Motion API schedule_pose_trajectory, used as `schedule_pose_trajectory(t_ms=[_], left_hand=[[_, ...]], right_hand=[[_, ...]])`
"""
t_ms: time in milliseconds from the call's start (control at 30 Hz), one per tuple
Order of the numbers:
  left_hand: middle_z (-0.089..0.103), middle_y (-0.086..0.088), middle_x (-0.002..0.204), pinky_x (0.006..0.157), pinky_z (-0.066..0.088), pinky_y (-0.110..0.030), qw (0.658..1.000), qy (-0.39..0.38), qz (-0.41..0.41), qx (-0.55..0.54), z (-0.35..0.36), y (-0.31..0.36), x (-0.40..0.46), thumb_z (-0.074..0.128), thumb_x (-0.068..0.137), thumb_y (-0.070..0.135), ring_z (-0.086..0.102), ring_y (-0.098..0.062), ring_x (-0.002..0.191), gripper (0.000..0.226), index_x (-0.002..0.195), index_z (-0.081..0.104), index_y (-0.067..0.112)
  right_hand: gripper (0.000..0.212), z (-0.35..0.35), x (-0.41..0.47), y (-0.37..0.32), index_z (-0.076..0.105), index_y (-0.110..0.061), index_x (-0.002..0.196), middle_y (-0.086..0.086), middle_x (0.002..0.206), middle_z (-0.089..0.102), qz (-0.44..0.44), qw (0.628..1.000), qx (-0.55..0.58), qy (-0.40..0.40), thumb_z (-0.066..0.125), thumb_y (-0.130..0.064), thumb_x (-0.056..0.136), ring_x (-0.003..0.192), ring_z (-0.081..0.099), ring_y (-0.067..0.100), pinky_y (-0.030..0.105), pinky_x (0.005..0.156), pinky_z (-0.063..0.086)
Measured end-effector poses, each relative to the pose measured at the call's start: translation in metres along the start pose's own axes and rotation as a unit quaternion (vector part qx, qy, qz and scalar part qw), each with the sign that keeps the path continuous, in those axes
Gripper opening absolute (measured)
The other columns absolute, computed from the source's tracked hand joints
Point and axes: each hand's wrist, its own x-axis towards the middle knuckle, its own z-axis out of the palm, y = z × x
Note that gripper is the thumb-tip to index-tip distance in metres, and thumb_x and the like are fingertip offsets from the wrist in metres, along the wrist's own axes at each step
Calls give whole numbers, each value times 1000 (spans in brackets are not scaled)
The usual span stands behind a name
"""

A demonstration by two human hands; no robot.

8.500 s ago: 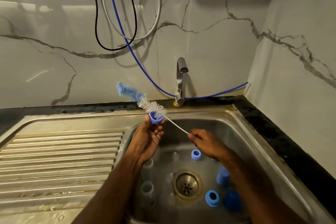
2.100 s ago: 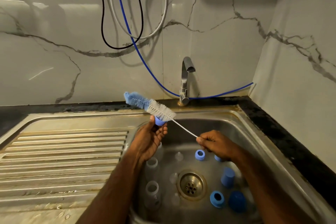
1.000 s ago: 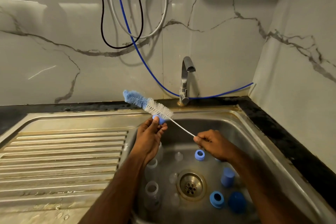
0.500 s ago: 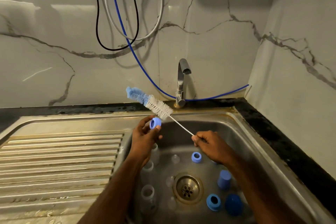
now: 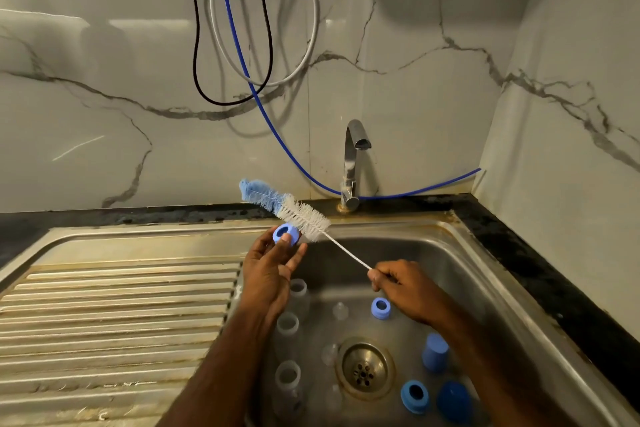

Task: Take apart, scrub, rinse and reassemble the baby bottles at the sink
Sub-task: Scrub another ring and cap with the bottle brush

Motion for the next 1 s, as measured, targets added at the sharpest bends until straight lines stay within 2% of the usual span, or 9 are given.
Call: schedule_pose_trajectory(t_ms=[67,133,200,300,500,567,700,867,1000], left_hand=[[70,-19,120,86,61,-48,1000,-2,5,20,0,1,1,70,78,0,69,-36,111,46,123,61,-1],[71,-19,119,87,60,-49,999,-4,3,40,0,2,1,72,75,4,70,-35,110,52,125,61,1],[70,-21,121,87,60,-50,999,-4,-2,44,0,1,1,71,76,10,70,-36,111,53,128,61,0],[68,-21,125,83,62,-46,998,-15,-12,62,1,-1,1,70,82,18,67,-36,116,54,132,59,-1],[72,-19,119,75,60,-34,996,-10,-4,89,2,-2,-3,68,85,33,73,-30,100,50,128,60,8],[70,-21,122,83,62,-36,997,-11,-16,69,3,-2,-3,65,89,29,72,-31,106,47,129,61,4],[65,-25,129,98,54,-44,998,-22,-57,30,3,-5,-1,53,100,5,66,-37,119,32,132,58,0],[64,-25,128,98,55,-46,997,3,-52,49,3,-3,0,50,102,3,65,-38,117,22,118,63,8],[64,-21,127,89,58,-40,997,-8,-37,60,2,-2,3,47,104,4,69,-36,110,26,125,60,13]], right_hand=[[30,-4,-1,-3,69,-23,78,-9,62,62,0,1000,15,8,53,-24,102,60,59,1,17,59,47],[28,-4,-1,-5,68,-26,82,-4,65,61,-1,1000,22,-1,51,-22,103,60,56,0,14,58,46],[27,-3,-2,-5,67,-26,85,9,67,61,-9,1000,22,-15,48,-24,104,56,54,7,18,56,46],[24,1,-2,-4,65,-25,88,12,68,62,-16,1000,6,-22,48,-29,104,62,58,25,30,59,48],[24,-1,-3,0,62,-27,86,4,73,64,-14,1000,-22,-7,48,-33,104,69,61,19,34,68,51],[24,-1,-3,2,62,-27,86,3,74,64,-9,999,-35,2,48,-34,103,70,61,17,35,69,52],[23,0,-1,6,61,-28,87,2,77,66,6,999,-48,10,47,-35,103,73,63,16,34,70,53],[23,-1,-2,2,64,-27,83,-4,72,63,-18,1000,-10,-17,51,-26,102,67,60,6,19,64,51],[23,-6,-2,4,65,-23,81,-16,63,58,-4,1000,-11,1,54,-25,101,60,53,-3,11,59,42]])
